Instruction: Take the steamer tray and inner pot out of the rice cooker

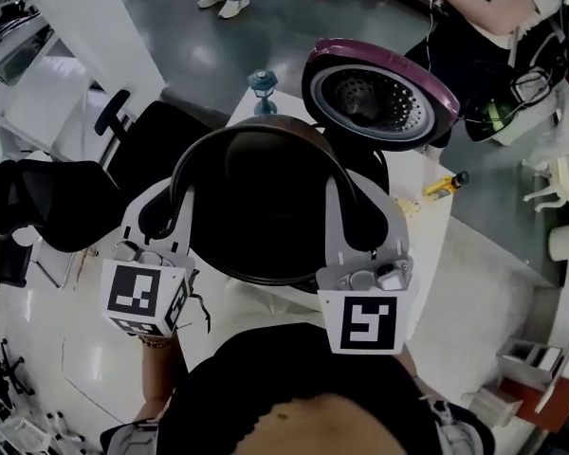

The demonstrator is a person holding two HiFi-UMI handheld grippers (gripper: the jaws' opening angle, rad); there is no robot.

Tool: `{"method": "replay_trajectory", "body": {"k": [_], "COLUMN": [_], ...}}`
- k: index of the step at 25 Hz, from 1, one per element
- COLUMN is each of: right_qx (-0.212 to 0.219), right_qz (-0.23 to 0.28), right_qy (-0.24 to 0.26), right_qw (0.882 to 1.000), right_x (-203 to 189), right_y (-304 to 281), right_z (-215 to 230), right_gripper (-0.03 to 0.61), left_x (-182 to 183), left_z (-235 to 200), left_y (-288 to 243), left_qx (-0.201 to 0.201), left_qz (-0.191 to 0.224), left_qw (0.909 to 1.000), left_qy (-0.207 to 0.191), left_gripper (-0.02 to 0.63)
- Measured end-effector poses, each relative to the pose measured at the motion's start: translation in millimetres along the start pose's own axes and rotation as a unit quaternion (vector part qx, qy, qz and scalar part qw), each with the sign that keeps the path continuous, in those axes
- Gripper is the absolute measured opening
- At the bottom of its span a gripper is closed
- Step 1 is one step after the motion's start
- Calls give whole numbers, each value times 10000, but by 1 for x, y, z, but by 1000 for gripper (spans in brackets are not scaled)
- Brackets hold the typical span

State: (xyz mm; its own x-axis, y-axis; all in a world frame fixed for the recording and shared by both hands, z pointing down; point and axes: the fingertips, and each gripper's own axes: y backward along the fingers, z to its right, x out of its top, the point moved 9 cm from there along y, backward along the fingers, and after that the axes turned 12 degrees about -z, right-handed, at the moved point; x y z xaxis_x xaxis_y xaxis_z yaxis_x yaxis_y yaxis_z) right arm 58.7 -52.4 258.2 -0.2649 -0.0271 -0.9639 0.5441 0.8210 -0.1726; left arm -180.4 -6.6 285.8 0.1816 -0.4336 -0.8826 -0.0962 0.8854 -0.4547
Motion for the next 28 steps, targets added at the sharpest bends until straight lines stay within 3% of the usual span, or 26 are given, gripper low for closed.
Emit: {"method": "replay_trajectory", "body": {"k": [7, 13, 18, 23, 28], "right_qx": [179, 16, -263, -611, -874], "right_qz": [85, -369, -999, -1936, -2535], "right_qy": [-9, -160, -518, -1236, -1902], "right_qw": [9998, 9992, 9933, 9713, 9444], "right_x": [24, 9, -24, -67, -110], "right_y": [-38, -77, -94, -99, -104], "right_z": [-79, -146, -181, -206, -221], "right_gripper": [20, 20, 20, 21, 21], "left_x": [-26, -48, -80, -107, -135], "left_z": [-84, -156, -189, -200, -198], "left_y": [25, 13, -18, -54, -95], "left_qx": [-17, -492, -1032, -1464, -1916], "left_qz": [-249, -828, -1366, -1851, -2346], "left_qw": [9997, 9945, 9824, 9650, 9422], "left_qy": [17, -402, -752, -1142, -1434], "left_gripper": [32, 34, 34, 34, 34]}}
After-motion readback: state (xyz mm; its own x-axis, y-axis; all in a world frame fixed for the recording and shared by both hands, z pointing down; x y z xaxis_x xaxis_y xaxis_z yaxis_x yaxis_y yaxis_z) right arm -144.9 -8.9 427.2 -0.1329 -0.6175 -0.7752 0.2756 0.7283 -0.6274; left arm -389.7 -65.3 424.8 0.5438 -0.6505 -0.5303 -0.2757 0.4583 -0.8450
